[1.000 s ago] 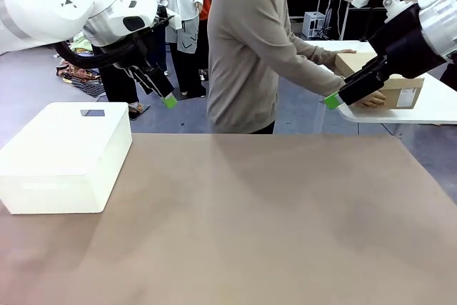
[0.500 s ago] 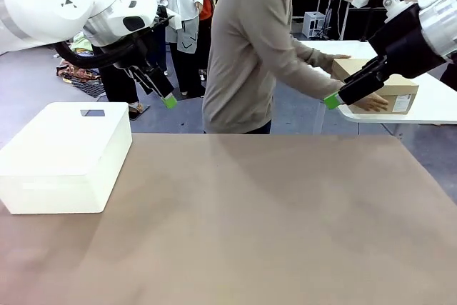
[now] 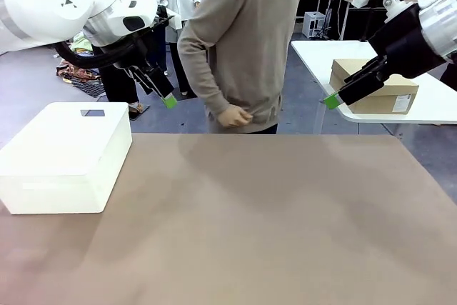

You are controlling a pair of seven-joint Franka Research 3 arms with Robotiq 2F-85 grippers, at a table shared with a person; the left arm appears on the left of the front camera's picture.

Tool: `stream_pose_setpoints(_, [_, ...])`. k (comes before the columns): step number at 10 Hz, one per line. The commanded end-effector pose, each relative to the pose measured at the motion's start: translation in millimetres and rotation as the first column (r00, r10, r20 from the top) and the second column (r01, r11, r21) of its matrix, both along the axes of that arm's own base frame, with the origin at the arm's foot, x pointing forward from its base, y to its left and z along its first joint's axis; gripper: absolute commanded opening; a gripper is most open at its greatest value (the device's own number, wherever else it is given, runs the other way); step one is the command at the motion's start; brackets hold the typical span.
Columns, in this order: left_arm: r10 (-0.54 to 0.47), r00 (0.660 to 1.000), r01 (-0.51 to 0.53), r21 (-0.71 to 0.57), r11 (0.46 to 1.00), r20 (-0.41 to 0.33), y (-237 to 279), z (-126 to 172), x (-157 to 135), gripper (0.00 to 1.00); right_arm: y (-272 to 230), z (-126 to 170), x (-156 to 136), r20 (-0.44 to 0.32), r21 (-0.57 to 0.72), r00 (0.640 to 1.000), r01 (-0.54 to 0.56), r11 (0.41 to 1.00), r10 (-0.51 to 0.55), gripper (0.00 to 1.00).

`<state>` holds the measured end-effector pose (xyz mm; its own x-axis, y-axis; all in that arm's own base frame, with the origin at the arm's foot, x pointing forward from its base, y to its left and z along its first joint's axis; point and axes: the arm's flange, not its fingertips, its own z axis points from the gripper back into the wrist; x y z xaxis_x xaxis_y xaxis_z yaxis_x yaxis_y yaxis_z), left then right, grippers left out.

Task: Pack the shoes into the box.
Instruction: Press down on the lid of the Shoes Box.

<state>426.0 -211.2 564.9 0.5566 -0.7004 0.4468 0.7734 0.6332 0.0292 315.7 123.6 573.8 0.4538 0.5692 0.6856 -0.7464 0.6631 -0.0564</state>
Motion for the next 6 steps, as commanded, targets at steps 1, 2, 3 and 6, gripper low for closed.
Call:
stream_pose_setpoints(1, [-0.001,1.000,0.001,0.001,1.000,-0.004,1.0,0.3,-0.8,1.00,1.7,-2.3,-1.2,0.004,0.005,1.000,0.021,1.000,-0.021,1.00])
stream_pose_setpoints(2, [-0.001,1.000,0.001,0.001,1.000,-0.004,1.0,0.3,-0.8,1.00,1.7,-2.3,-1.2,0.004,0.005,1.000,0.021,1.000,-0.021,1.00])
stream_pose_setpoints(3, [-0.001,1.000,0.001,0.001,1.000,-0.004,1.0,0.3,-0.8,1.00,1.7,-2.3,-1.2,0.004,0.005,1.000,0.021,1.000,-0.021,1.00])
stream_pose_setpoints(6, [-0.001,1.000,0.001,0.001,1.000,-0.004,1.0,0.3,-0.8,1.00,1.7,-2.3,-1.2,0.004,0.005,1.000,0.021,1.000,-0.021,1.00])
